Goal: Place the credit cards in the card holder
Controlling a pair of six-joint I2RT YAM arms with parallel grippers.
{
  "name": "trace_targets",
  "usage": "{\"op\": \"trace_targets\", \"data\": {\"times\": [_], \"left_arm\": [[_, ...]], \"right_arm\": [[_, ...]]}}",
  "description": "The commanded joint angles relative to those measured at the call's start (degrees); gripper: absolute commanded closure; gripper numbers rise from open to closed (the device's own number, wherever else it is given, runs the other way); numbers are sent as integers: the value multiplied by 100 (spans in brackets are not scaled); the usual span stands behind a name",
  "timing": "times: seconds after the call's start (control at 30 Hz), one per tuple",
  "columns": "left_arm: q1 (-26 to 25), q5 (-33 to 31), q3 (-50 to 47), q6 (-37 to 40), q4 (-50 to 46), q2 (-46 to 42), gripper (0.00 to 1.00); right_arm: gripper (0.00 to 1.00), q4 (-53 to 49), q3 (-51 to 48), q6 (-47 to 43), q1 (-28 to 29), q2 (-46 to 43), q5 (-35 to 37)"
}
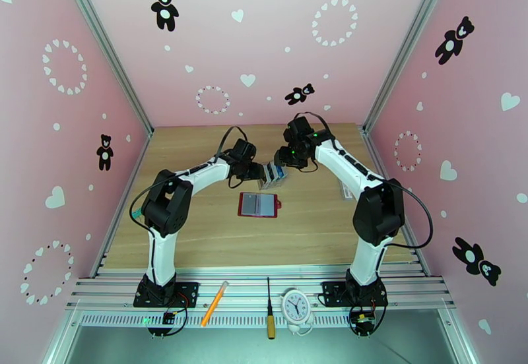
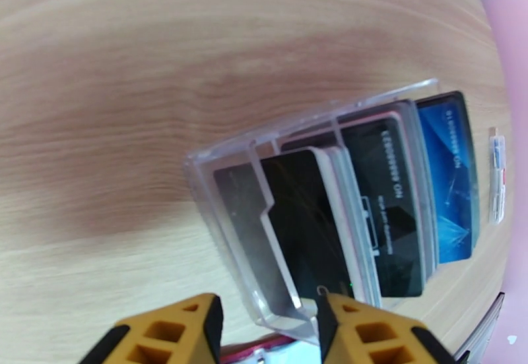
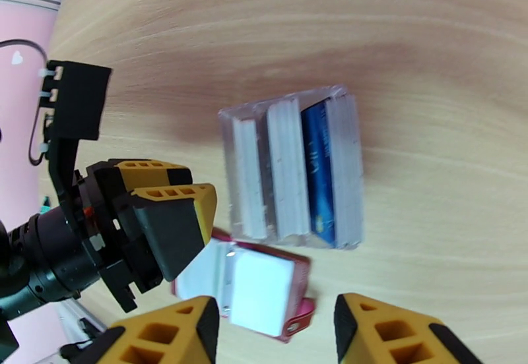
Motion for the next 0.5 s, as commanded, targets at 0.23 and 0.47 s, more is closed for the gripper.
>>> {"op": "trace_targets", "data": {"times": [0.23, 0.47], "left_arm": [[21, 364, -156, -235, 644, 113, 55], [19, 434, -430, -264, 1050, 117, 55]], "right_arm": [[48, 156, 12, -498, -19, -11, 443], [46, 71, -10, -766, -19, 14, 644]]}}
